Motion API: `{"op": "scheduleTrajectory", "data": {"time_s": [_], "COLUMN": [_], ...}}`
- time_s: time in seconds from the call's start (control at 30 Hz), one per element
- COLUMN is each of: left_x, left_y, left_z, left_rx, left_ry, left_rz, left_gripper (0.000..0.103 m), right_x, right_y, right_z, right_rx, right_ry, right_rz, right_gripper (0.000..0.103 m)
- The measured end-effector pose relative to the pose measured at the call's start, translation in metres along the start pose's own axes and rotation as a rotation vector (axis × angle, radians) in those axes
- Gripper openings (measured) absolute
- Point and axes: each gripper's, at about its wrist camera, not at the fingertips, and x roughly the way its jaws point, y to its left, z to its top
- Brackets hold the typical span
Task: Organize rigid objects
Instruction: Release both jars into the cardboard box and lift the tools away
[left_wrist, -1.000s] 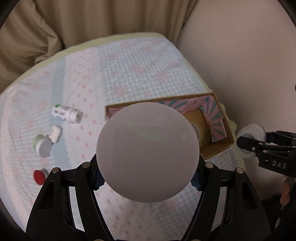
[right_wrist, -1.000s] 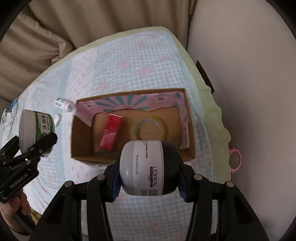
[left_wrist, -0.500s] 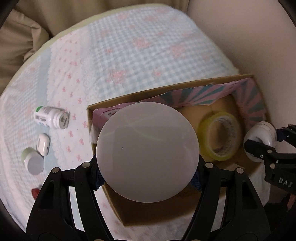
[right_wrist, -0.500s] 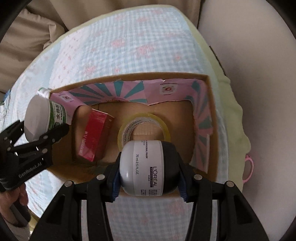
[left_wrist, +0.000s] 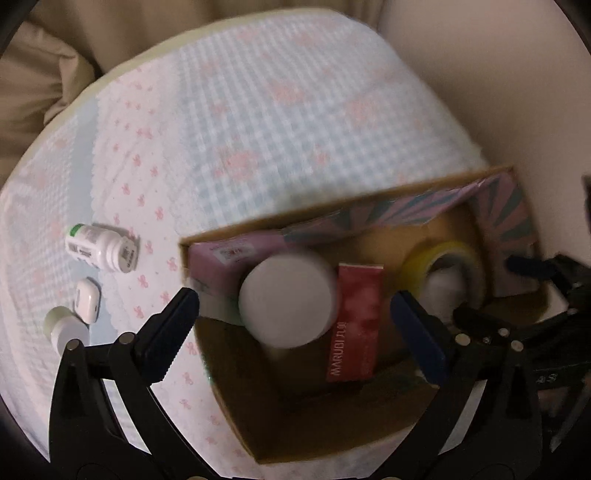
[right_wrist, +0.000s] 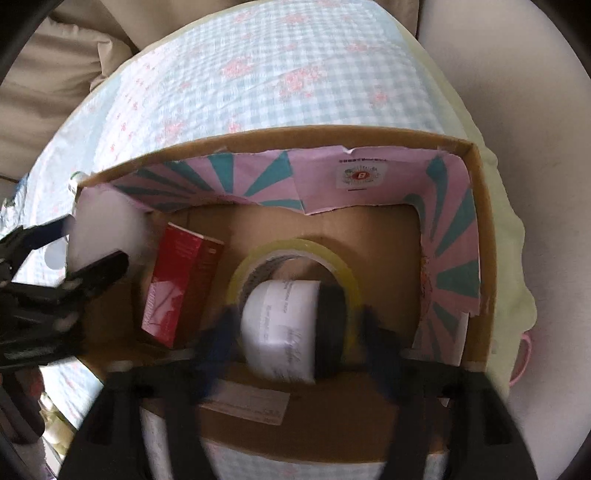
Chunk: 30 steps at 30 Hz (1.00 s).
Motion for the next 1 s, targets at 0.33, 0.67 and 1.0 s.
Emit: {"op": "scheduleTrajectory", "data": {"time_s": [0.33,0.67,1.0], "left_x": [-0.005,-0.037,-0.102], "left_y": [0.021,0.019,0.019], "left_z": [-0.012,-0.022,-0.052], "left_rx": [-0.054,-0.067,-0.114], "left_ry": [0.038,0.009,-0.063], "left_rz": [0.034,0.047,0.059], "left_gripper": [0.103,0.103,0.103], "right_x": [-0.011,-0.037,-0.09], "right_y": [-0.003,-0.002,0.013], "right_z": [-0.012,-0.014,-0.031], "right_rx": [0.013,-0.002,-0.041], "right_ry": [-0.064,-0.109,-0.195], "right_rz": [-0.007,-0.023,-0.034], "right_gripper": [0.103,0.103,0.103]}}
